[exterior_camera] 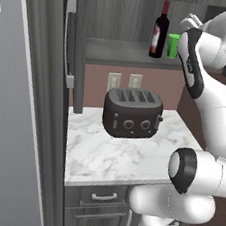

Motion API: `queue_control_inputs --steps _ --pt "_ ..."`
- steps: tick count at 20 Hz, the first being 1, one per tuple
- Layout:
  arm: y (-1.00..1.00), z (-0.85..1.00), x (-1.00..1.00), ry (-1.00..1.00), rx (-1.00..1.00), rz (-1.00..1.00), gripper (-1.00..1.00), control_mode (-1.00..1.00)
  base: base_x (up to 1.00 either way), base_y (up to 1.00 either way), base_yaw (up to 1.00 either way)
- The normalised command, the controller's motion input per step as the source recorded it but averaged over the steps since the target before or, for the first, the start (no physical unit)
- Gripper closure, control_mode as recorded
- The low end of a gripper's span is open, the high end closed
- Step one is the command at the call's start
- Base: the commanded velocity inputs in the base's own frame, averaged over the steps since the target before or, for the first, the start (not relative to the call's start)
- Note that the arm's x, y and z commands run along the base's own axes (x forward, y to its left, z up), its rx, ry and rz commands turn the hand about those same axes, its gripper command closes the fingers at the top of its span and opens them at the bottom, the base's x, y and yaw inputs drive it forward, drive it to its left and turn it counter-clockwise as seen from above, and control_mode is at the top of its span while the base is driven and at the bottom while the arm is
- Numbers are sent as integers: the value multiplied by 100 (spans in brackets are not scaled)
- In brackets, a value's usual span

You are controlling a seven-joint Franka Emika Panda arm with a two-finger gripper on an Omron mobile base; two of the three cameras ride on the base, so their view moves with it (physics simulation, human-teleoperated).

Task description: Open the cabinet directly in front. Then move the wine and the cup to the dining counter with the jar on it.

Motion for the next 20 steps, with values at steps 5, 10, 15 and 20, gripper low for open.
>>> queue_control_inputs --steps 5,10,15,20 --pt "-13 0 42 1 0 9 -100 -100 0 0 0" --pt "-8 0 6 1 0 6 -100 -100 0 0 0" --pt "0 0 20 0 0 0 -100 -100 0 0 0" --pt "0 -1 34 0 0 0 -100 -100 0 0 0"
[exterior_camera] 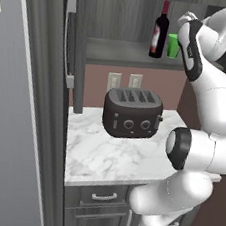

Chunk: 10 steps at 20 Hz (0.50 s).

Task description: Open the cabinet directly in front. Then move the wine and the cup to the dining counter with the jar on it.

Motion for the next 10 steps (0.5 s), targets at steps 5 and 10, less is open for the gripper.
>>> queue_control_inputs --steps 5,10 --pt "-7 -1 29 0 0 0 -100 -100 0 0 0" --pt "-30 -4 18 0 0 0 -100 -100 0 0 0"
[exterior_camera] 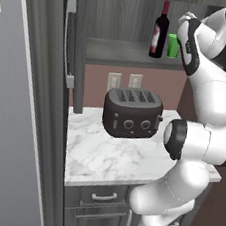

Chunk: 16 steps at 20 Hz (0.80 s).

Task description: Open the cabinet directly in front. Then move the wine and the cup to the dining counter with the jar on it.

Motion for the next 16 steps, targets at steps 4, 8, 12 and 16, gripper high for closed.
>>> queue_control_inputs --steps 4,8,12,16 --pt "-33 -17 0 0 0 0 -100 -100 0 0 0" --pt "-9 -8 11 0 0 0 -100 -100 0 0 0" --pt "0 0 1 0 0 0 -100 -100 0 0 0" --pt "0 0 0 0 0 0 -100 -100 0 0 0"
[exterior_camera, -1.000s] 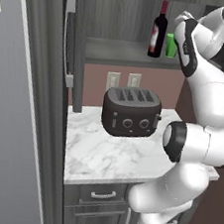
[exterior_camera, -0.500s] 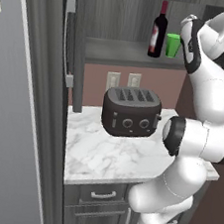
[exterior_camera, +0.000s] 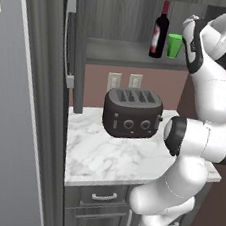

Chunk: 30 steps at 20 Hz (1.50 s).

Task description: Open the cabinet directly in front. Then move the wine and the cup to the dining counter with the jar on it.

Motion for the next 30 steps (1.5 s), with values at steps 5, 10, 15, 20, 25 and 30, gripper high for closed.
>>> queue_control_inputs --steps 5,10,15,20,25,30 --pt "6 0 0 0 0 0 -100 -100 0 0 0" --pt "18 0 0 0 0 0 -100 -100 0 0 0" --pt "21 -3 0 0 0 0 -100 -100 0 0 0" --pt "13 -5 3 0 0 0 -100 -100 0 0 0" --pt "0 -4 20 0 0 0 -100 -100 0 0 0" --pt "0 -1 24 0 0 0 -100 -100 0 0 0"
